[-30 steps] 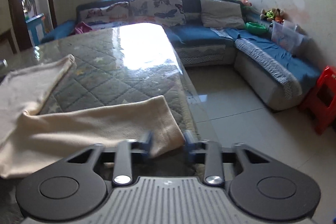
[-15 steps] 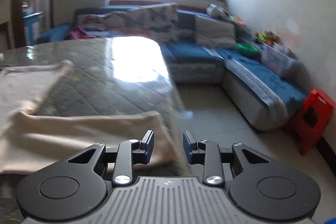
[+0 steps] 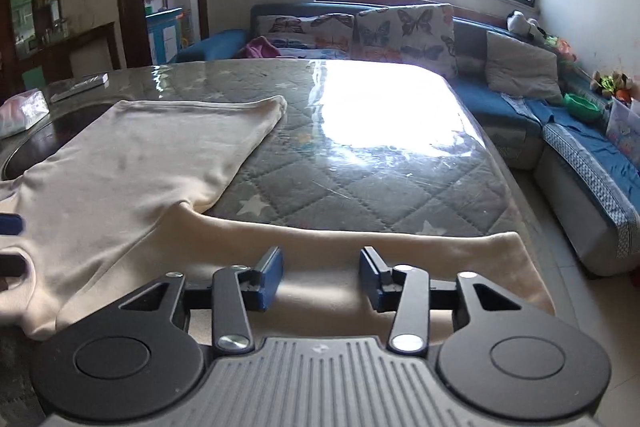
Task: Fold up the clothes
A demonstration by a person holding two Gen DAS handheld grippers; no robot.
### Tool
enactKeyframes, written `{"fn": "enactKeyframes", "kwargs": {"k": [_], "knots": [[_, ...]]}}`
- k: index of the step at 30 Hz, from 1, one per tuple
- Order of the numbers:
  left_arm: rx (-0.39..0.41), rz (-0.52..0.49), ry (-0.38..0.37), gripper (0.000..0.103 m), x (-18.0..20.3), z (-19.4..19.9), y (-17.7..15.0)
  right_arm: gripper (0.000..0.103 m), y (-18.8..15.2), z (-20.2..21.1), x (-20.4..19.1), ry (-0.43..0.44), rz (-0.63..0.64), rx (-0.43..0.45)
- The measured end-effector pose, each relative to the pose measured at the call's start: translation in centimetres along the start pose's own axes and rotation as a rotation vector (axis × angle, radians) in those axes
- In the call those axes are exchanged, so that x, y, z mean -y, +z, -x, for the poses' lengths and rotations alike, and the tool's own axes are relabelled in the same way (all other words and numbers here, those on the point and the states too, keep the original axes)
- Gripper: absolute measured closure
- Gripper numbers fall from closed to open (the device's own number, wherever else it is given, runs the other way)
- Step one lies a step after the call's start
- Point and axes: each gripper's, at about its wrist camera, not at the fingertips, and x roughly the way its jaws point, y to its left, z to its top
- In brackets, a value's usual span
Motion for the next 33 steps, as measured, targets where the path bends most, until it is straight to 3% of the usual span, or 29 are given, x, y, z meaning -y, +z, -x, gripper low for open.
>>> {"fn": "enactKeyframes", "kwargs": {"k": [3, 6, 11, 14, 17, 22, 27, 33], "knots": [[0.016, 0.076, 0.130, 0.050, -3.5, 1.8, -0.5, 0.056, -0.2, 0.2, 0.4, -0.019, -0.009, -0.007], [0.016, 0.163, 0.316, 0.050, -7.4, 3.7, -1.6, 0.055, -0.4, 0.5, 0.9, -0.031, -0.016, -0.008], [-0.020, 0.330, 0.633, 0.050, -13.2, 6.7, -4.2, 0.055, -0.3, 0.8, 1.2, -0.042, -0.004, -0.014], [-0.052, 0.442, 0.761, 0.047, -16.2, 8.2, -5.8, 0.055, 0.1, 1.0, 0.8, -0.042, 0.019, -0.020], [-0.076, 0.527, 0.759, 0.046, -18.3, 9.1, -7.2, 0.055, 0.7, 1.5, -0.1, -0.026, 0.060, -0.011], [-0.061, 0.514, 0.750, 0.048, -18.3, 9.2, -7.3, 0.051, 2.1, 2.5, -2.4, 0.027, 0.142, 0.013], [-0.036, 0.503, 0.693, 0.088, -18.2, 8.8, -7.1, 0.049, 3.8, 2.9, -5.8, 0.112, 0.232, 0.027], [0.001, 0.459, 0.674, 0.098, -19.1, 8.7, -5.7, 0.049, 4.9, 2.2, -11.6, 0.247, 0.383, 0.015]]}}
